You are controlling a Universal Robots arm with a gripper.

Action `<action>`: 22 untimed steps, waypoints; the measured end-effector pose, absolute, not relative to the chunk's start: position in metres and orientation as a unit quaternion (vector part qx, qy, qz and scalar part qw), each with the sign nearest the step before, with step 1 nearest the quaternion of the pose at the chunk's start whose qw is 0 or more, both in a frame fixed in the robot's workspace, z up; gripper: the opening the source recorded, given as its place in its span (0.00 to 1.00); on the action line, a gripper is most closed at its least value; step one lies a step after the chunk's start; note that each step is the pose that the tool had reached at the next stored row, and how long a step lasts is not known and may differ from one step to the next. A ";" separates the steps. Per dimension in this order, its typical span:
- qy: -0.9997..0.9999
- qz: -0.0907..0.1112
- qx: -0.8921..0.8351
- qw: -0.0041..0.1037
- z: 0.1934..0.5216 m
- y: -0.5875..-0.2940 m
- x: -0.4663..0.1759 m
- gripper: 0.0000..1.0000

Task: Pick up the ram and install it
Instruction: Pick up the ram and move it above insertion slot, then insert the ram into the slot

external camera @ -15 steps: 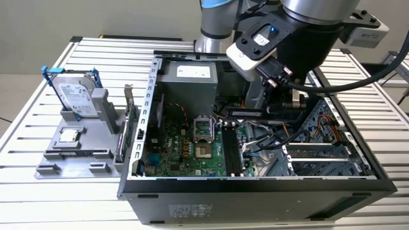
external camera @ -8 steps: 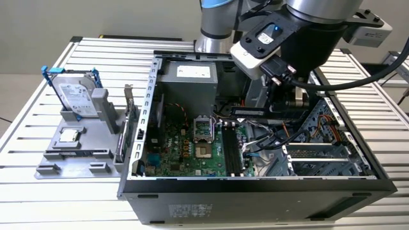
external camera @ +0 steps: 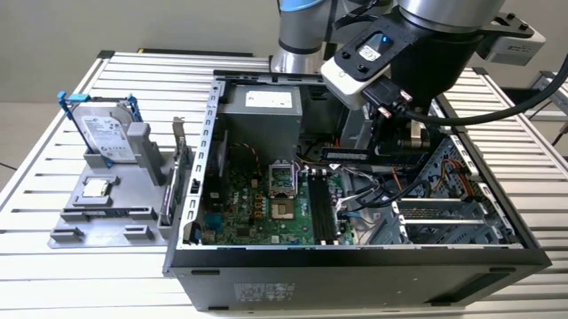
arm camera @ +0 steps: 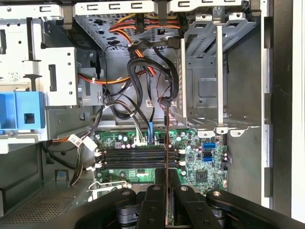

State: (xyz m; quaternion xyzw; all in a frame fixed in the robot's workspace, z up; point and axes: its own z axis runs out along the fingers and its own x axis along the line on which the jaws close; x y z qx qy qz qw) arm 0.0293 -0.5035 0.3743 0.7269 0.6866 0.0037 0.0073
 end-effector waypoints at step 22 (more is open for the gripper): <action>0.663 0.004 0.748 0.007 0.374 -0.503 0.029 0.00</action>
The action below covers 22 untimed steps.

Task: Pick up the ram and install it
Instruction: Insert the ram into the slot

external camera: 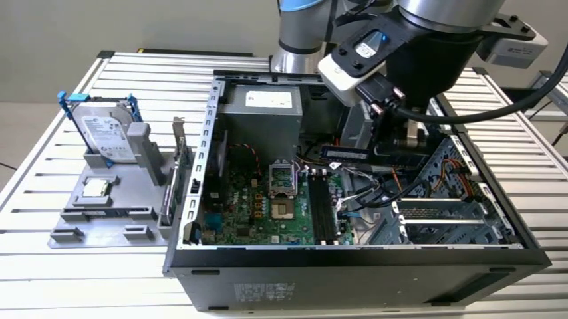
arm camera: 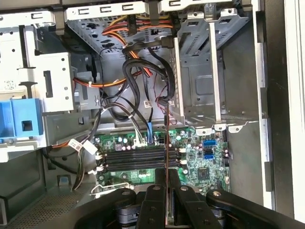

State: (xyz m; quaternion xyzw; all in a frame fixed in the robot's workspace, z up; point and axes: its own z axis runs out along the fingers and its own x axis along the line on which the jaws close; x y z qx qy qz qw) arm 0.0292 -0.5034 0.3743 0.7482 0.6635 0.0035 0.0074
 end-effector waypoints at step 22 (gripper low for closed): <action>0.621 0.003 0.783 0.007 0.374 -0.503 0.029 0.00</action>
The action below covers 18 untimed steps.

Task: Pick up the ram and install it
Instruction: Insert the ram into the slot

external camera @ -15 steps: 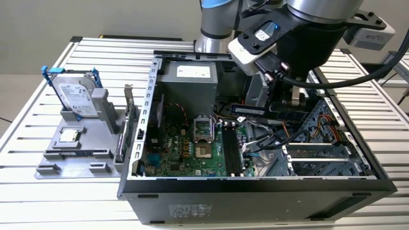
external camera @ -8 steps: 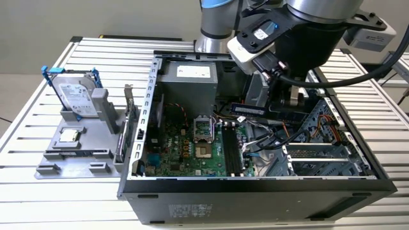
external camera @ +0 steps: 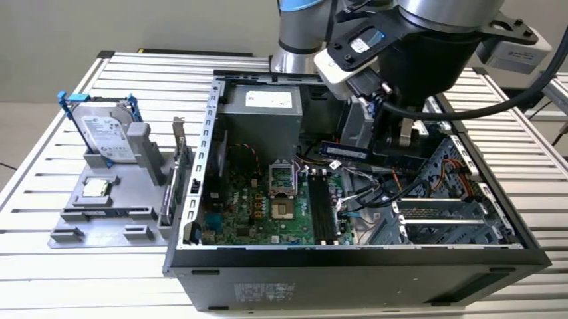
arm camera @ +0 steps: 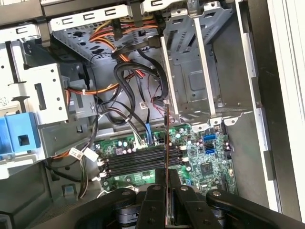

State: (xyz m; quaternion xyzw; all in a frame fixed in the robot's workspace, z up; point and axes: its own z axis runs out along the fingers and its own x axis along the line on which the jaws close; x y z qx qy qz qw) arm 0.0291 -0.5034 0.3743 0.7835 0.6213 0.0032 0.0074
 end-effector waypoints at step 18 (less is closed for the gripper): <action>0.575 0.003 0.818 0.008 0.374 -0.503 0.029 0.00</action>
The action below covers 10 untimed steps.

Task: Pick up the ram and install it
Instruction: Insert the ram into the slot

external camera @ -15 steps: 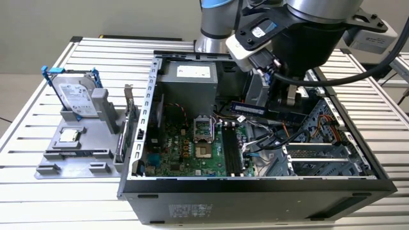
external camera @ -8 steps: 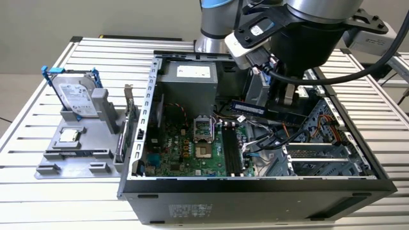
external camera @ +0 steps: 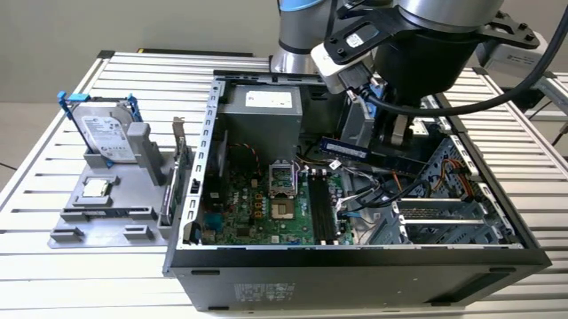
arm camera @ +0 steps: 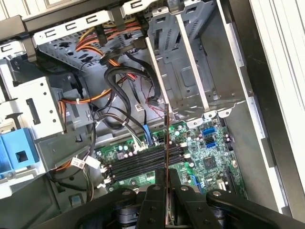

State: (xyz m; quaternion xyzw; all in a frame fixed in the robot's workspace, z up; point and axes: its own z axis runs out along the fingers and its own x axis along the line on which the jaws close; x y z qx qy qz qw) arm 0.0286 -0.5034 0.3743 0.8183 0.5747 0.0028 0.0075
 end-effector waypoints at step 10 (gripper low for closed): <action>0.551 0.003 0.834 0.008 0.374 -0.503 0.028 0.00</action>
